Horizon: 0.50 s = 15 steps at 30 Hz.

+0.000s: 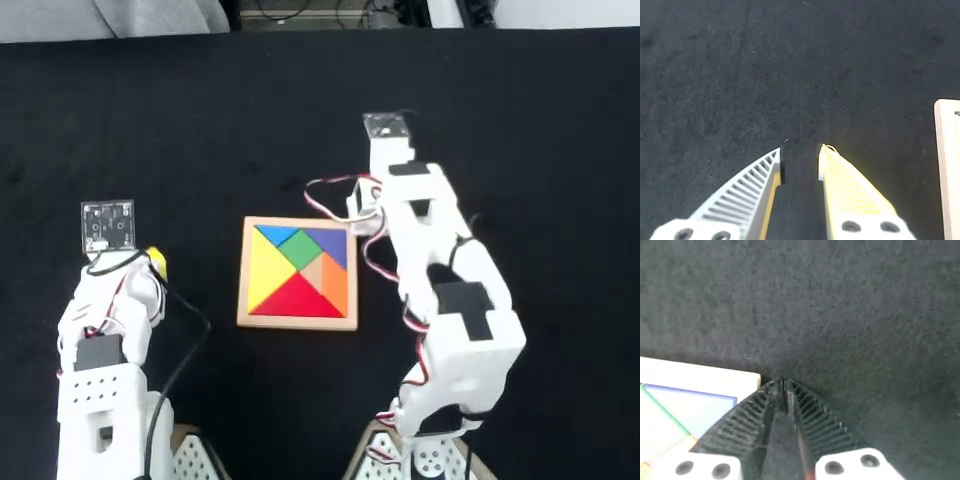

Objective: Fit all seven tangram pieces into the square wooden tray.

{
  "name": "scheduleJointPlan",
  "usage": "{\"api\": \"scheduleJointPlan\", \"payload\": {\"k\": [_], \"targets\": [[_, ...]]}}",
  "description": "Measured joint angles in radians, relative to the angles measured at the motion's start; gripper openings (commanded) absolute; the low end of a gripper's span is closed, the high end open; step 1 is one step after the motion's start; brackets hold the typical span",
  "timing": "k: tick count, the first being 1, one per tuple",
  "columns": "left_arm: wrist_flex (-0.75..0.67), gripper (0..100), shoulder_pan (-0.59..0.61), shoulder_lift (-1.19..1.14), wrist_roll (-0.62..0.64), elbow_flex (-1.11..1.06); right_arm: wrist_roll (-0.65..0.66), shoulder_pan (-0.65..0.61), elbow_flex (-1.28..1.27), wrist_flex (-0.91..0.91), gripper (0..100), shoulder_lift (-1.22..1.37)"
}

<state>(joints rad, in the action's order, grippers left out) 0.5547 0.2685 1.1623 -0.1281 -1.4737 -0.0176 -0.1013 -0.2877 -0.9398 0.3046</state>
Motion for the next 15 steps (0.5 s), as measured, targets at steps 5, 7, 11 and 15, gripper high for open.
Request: {"api": "scheduleJointPlan", "payload": {"k": [5,7,11,15], "targets": [[0.0,13,0.0,0.003,0.0,-0.038,0.0,-0.018,0.028,-0.003,1.1,0.0],[0.0,13,0.0,0.003,0.0,-0.049,0.0,-0.021,0.034,-0.008,1.1,0.0],[0.0,13,0.003,0.003,0.0,-0.051,0.0,-0.02,0.034,-0.015,1.1,-0.005],[0.0,13,0.003,0.003,0.0,-0.049,0.0,-0.02,0.031,-0.025,1.1,-0.063]]}}
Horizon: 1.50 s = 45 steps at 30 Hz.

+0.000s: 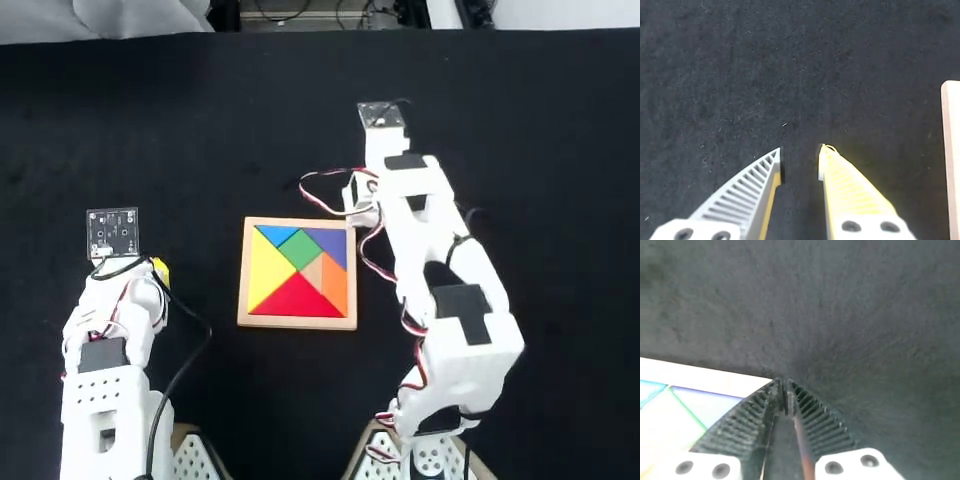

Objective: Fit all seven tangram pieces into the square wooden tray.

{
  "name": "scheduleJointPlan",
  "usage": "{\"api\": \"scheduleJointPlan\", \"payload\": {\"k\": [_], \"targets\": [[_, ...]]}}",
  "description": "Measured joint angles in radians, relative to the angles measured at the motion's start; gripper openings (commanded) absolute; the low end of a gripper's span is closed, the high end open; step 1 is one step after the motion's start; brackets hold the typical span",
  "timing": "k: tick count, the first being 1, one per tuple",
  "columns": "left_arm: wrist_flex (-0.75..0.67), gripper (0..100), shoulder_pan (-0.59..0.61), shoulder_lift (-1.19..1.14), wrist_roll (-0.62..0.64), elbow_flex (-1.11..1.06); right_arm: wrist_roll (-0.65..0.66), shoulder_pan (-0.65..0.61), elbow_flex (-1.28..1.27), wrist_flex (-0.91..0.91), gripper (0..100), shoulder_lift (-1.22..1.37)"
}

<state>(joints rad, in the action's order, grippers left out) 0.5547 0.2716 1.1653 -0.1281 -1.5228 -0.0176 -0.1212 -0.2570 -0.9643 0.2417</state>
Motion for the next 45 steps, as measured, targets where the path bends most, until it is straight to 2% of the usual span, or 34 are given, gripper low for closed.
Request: {"api": "scheduleJointPlan", "payload": {"k": [10,13,18,22,28,31,41,45], "targets": [[0.0,13,0.0,0.0,0.0,0.192,0.0,0.0,-0.032,0.0,1.1,0.008],[0.037,13,0.0,0.012,0.009,0.247,0.0,0.0,-0.031,0.0,1.1,0.037],[0.155,13,0.0,0.133,0.114,0.301,0.0,0.0,-0.028,0.0,1.1,0.066],[0.178,13,0.0,0.293,0.13,0.301,0.023,-0.002,-0.02,0.0,1.1,0.072],[0.178,13,0.0,0.542,0.123,0.176,0.041,-0.011,-0.017,0.002,1.1,0.072],[0.173,13,0.0,0.647,0.061,0.117,0.041,-0.012,0.008,0.002,1.1,0.072],[-0.031,13,0.0,0.638,0.025,-0.13,0.048,-0.018,0.015,0.0,1.1,0.072],[-0.066,13,-0.025,0.629,0.025,-0.157,0.048,-0.018,0.075,-0.124,1.1,-0.057]]}}
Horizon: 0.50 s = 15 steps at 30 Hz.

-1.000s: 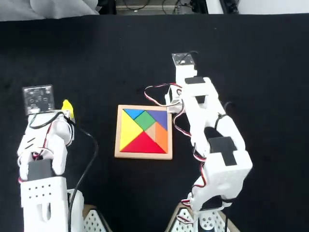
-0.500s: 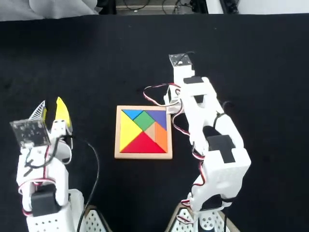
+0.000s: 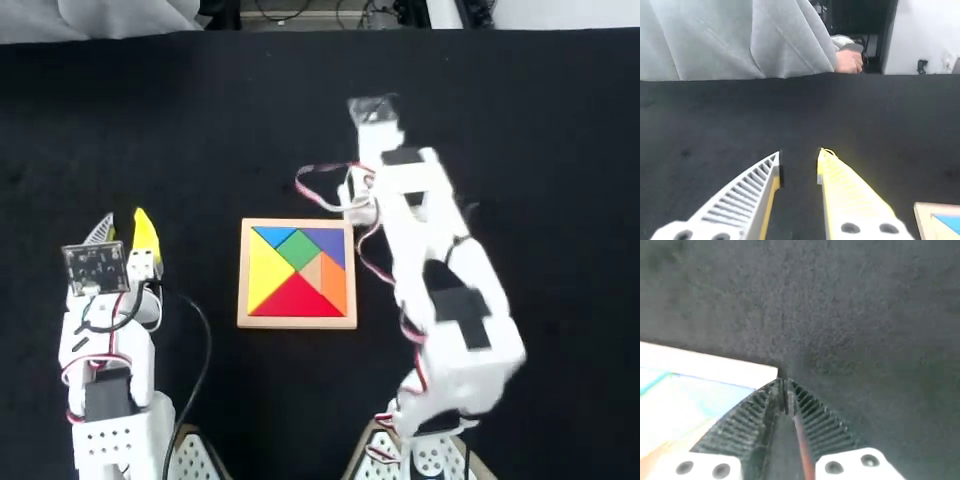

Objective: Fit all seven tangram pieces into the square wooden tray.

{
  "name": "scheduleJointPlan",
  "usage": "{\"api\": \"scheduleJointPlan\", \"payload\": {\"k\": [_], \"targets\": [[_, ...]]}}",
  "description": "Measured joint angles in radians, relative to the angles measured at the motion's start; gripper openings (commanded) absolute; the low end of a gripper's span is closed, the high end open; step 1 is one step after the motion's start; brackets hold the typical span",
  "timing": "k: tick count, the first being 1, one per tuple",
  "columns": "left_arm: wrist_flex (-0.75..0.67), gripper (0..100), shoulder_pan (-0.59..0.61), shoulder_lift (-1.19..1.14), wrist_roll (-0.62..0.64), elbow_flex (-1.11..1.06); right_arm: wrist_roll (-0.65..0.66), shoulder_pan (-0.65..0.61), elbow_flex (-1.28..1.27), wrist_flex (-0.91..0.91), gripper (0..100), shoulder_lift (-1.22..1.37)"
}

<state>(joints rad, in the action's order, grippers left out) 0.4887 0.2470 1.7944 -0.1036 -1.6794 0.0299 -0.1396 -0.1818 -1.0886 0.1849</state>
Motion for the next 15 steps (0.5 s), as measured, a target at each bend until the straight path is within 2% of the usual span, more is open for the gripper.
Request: {"api": "scheduleJointPlan", "payload": {"k": [3,8,15], "targets": [[-0.012,13,-0.003,0.002,0.0,0.0,0.0,0.002,0.035,-0.084,1.1,-0.207],[-0.026,13,-0.003,0.002,-0.006,0.0,0.009,0.002,0.037,-0.124,1.1,-0.612],[-0.026,13,-0.003,0.002,-0.009,0.0,0.117,0.026,-0.087,-0.203,1.5,-1.042]]}}
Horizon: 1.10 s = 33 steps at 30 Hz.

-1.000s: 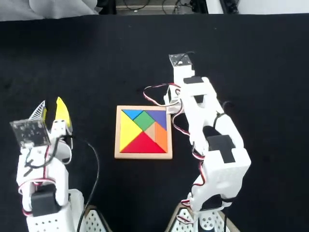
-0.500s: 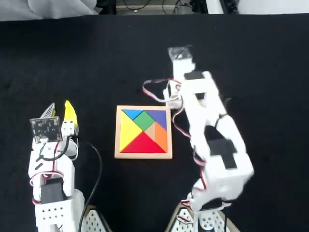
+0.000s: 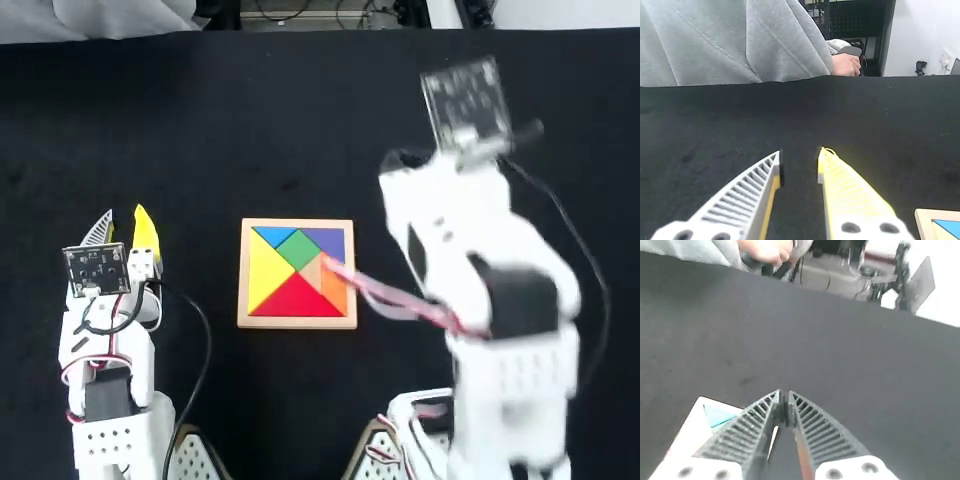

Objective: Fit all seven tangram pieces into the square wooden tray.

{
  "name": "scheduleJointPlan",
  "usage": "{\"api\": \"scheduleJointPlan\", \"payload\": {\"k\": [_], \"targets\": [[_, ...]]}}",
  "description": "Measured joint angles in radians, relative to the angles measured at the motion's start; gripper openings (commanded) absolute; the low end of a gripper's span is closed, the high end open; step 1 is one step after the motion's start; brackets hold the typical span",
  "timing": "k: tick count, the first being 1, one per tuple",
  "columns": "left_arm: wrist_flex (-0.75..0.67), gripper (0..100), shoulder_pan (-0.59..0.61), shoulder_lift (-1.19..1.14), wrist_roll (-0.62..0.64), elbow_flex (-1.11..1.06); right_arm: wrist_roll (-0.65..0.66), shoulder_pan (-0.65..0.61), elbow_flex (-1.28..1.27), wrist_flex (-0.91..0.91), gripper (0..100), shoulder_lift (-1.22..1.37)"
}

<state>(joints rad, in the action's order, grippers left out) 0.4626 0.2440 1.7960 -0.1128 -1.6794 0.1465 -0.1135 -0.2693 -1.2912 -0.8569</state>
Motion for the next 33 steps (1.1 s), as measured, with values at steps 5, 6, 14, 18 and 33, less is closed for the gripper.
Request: {"api": "scheduleJointPlan", "payload": {"k": [5,6,14,18,33], "targets": [[0.02,13,0.0,0.0,0.0,-0.002,0.011,0.051,-0.101,-0.003,1.5,-0.264],[0.035,13,0.0,0.0,0.0,-0.002,0.011,0.055,-0.13,-0.003,1.5,-0.319],[0.239,13,-0.009,0.0,0.0,-0.002,0.011,0.095,-0.496,0.044,1.5,-0.589],[0.316,13,-0.009,0.0,0.0,-0.002,0.012,0.15,-0.721,0.186,1.5,-0.666],[0.655,13,-0.009,0.0,0.0,-0.002,0.012,0.23,-1.221,0.382,1.5,-0.947]]}}
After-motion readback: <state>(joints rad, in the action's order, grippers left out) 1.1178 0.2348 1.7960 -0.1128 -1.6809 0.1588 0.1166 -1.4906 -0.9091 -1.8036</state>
